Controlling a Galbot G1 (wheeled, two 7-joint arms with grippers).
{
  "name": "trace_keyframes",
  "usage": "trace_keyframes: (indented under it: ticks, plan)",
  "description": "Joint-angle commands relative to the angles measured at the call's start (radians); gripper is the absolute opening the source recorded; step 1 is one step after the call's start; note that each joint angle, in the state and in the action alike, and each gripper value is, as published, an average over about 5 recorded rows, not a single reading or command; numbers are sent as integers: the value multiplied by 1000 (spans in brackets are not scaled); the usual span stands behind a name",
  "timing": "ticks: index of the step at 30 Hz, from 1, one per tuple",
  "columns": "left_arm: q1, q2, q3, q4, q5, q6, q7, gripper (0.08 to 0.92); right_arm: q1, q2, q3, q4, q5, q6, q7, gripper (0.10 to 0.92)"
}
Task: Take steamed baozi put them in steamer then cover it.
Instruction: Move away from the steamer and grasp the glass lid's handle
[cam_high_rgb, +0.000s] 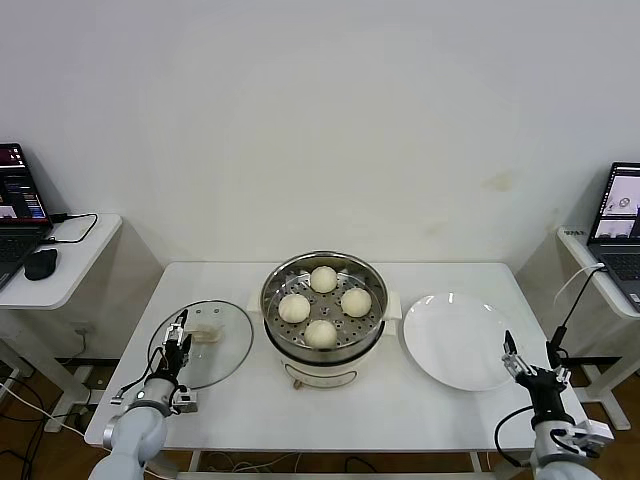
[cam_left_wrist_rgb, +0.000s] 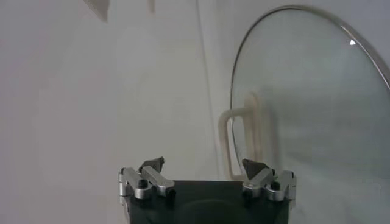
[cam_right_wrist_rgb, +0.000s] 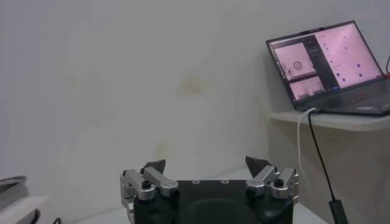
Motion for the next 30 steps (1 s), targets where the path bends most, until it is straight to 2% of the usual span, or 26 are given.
trace_keyframes:
  ticks: [1, 30]
  plan:
    - [-36, -14, 6, 23, -6, 18, 9, 823, -1, 1, 2, -2, 0, 3, -1, 823]
    - [-102, -53, 14, 100, -36, 49, 3, 823, -20, 9, 14, 2, -6, 13, -11, 823]
